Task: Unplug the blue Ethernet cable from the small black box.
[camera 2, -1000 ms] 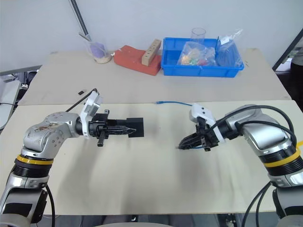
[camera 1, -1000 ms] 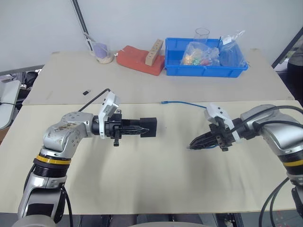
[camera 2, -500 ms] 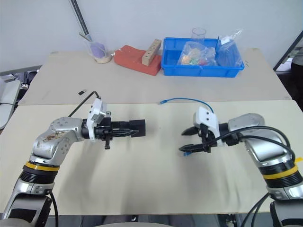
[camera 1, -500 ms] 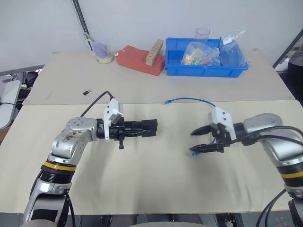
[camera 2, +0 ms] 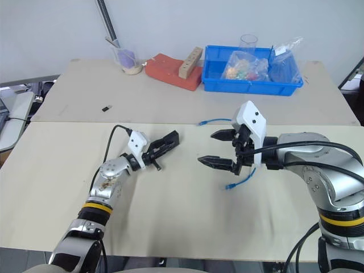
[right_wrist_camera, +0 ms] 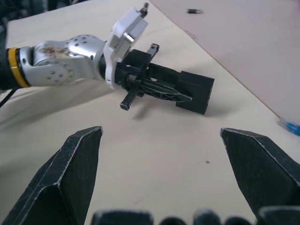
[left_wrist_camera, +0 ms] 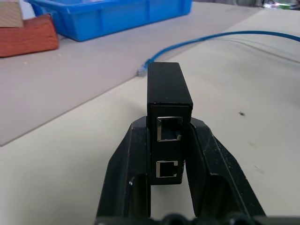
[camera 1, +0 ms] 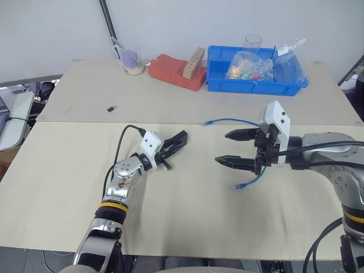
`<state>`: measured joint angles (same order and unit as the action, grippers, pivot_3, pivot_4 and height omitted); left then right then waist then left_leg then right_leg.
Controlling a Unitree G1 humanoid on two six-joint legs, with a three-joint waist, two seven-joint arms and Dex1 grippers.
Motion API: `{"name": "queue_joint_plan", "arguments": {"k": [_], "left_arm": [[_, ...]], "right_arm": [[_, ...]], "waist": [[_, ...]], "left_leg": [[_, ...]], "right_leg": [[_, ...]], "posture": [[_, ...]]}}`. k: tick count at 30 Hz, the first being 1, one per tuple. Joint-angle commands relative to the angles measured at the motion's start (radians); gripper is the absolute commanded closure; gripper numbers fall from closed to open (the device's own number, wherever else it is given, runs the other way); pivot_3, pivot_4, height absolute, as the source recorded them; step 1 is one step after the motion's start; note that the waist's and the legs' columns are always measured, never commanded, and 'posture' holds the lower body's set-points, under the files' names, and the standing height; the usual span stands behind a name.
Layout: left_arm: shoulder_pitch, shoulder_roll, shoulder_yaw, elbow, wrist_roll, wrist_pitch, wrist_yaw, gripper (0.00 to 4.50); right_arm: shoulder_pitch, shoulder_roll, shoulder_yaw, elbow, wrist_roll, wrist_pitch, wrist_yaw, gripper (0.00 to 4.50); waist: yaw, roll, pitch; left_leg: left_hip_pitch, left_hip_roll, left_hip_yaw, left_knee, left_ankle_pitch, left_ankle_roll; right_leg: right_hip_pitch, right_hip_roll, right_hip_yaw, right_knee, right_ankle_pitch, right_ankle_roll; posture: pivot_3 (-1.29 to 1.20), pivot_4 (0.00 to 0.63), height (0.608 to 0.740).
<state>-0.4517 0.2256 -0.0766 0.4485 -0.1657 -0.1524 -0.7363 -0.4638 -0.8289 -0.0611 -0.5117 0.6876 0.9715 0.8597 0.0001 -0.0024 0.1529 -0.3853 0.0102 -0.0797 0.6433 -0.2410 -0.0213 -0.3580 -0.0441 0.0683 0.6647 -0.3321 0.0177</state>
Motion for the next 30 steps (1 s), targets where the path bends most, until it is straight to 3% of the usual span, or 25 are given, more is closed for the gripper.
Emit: {"name": "queue_joint_plan", "arguments": {"k": [1, 7, 8, 9, 14, 22, 26, 30], "left_arm": [[-0.019, -0.003, 0.016, 0.028, -0.005, -0.042, -0.002, 3.99], [-0.005, 0.016, 0.032, 0.037, -0.02, -0.039, -0.033, 1.09], [-0.001, 0.022, 0.037, 0.027, -0.024, -0.032, -0.037, 0.76], [0.006, 0.032, 0.044, 0.009, -0.031, -0.019, -0.044, 0.13], [0.077, 0.15, 0.068, -0.199, -0.087, 0.137, -0.115, 0.05], [0.148, 0.509, 0.151, -0.592, -0.196, 0.535, -0.231, 0.05], [0.132, 0.579, 0.184, -0.649, -0.216, 0.608, -0.224, 0.05], [0.111, 0.572, 0.187, -0.653, -0.218, 0.628, -0.209, 0.05]], "right_arm": [[-0.007, -0.006, -0.036, -0.01, 0.007, -0.005, -0.029, 0.04], [-0.003, -0.005, -0.032, 0.006, 0.002, -0.021, -0.048, 0.0], [0.0, -0.006, -0.032, 0.011, -0.001, -0.025, -0.048, 0.0], [0.003, -0.007, -0.032, 0.016, -0.006, -0.032, -0.048, 0.0], [0.058, -0.04, -0.043, 0.048, -0.049, -0.11, -0.001, 0.0], [0.175, -0.132, -0.134, 0.157, -0.117, -0.281, 0.1, 0.0], [0.18, -0.137, -0.146, 0.189, -0.137, -0.31, 0.097, 0.0], [0.177, -0.125, -0.136, 0.191, -0.141, -0.313, 0.087, 0.0]], "waist": [[-0.005, 0.0, 0.0], [-0.013, 0.0, 0.0], [-0.013, 0.0, 0.0], [-0.014, 0.0, 0.0], [-0.015, 0.0, 0.0], [-0.016, 0.0, 0.0], [-0.016, 0.0, 0.0], [-0.017, 0.0, 0.001]], "left_leg": [[0.0, 0.0, 0.0, 0.0, 0.0, 0.0], [0.0, 0.0, 0.0, 0.0, 0.0, 0.0], [0.0, 0.0, 0.0, 0.0, 0.0, 0.0], [0.0, 0.0, 0.0, 0.0, 0.0, 0.0], [0.0, 0.001, 0.0, 0.0, 0.0, 0.0], [0.002, 0.002, 0.0, -0.001, 0.0, 0.0], [0.002, 0.002, 0.0, -0.002, 0.0, 0.0], [0.002, 0.002, 0.001, -0.002, 0.0, 0.0]], "right_leg": [[0.0, 0.0, 0.0, 0.0, 0.0, 0.0], [0.0, 0.001, 0.0, 0.0, 0.0, 0.0], [0.0, 0.001, 0.0, 0.0, 0.0, 0.0], [0.0, 0.001, 0.0, 0.0, 0.0, 0.0], [0.0, 0.001, 0.0, 0.0, 0.0, 0.0], [0.0, 0.001, 0.0, 0.0, 0.0, 0.0], [0.001, 0.001, 0.0, 0.0, 0.0, 0.0], [0.001, 0.002, 0.0, 0.0, 0.0, 0.0]], "posture": [[0.0, 0.15, 0.74], [0.0, 0.15, 0.74], [0.0, 0.15, 0.74], [0.0, 0.15, 0.74], [0.0, 0.15, 0.74], [0.0, 0.15, 0.74], [0.0, 0.15, 0.74], [0.0, 0.15, 0.74]]}}
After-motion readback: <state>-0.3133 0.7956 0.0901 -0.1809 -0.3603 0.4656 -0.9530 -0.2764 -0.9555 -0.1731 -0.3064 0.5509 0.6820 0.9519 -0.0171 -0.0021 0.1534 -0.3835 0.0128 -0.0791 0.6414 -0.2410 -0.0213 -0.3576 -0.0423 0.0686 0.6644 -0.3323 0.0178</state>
